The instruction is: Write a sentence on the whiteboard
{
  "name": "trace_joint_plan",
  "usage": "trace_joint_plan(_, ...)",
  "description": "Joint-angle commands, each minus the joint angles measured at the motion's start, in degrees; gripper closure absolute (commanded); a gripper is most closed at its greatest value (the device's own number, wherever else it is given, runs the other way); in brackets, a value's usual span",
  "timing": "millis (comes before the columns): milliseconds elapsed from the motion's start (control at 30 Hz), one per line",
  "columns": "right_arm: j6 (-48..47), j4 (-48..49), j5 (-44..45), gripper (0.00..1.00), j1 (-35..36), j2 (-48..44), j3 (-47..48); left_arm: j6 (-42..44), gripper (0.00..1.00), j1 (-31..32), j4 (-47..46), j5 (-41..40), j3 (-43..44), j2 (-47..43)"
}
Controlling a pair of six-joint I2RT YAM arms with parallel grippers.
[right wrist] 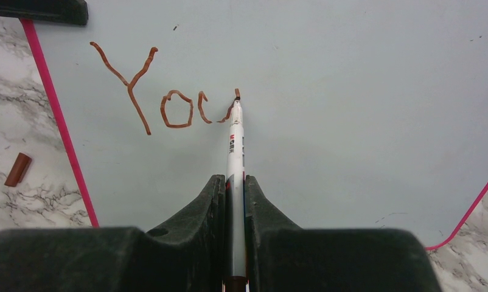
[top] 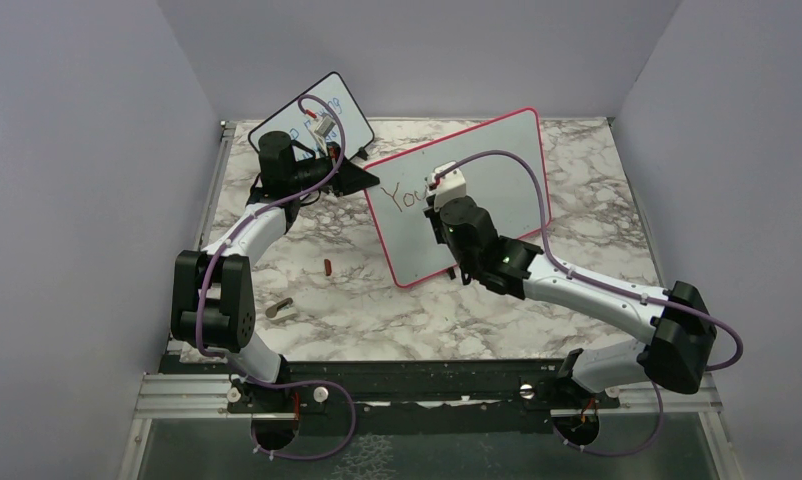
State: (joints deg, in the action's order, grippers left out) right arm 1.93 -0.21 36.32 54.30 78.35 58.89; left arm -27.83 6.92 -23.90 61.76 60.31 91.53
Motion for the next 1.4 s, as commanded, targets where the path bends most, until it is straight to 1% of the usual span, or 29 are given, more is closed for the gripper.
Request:
trace_joint_plan(0, 1.37, -3.57, -1.81, 0.99, -0.37, -0.73, -0.61, 1.20, 1.00, 0.87, 1.66, 2.06, 0.41, 1.37)
trace_joint_plan(500, 1.63, -5.88, -1.02, 0.99, -0.38, -1.62, -1.32, 1.12, 1.00, 0.88, 1.66, 2.10, 0.37, 1.28)
trace_joint_plan(833, 0.70, -3.60, 1.82, 1.00, -0.35, -2.47, -2.55, 1.12, 1.00, 0.83, 1.66, 2.08, 0.34, 0.86)
trace_joint_plan(1100, -0.49, 1.30, -0.76, 0.99, -0.45, -5.66, -2.65, 1.12, 1.00, 0.86, 1.66, 2.02, 0.33, 0.67)
trace_joint_plan(1367, -1.12, 3.63, -3.80, 0.99, -3.17, -5.02, -1.33, 1.07, 1.00, 0.87, 1.66, 2.19, 0.33, 0.76)
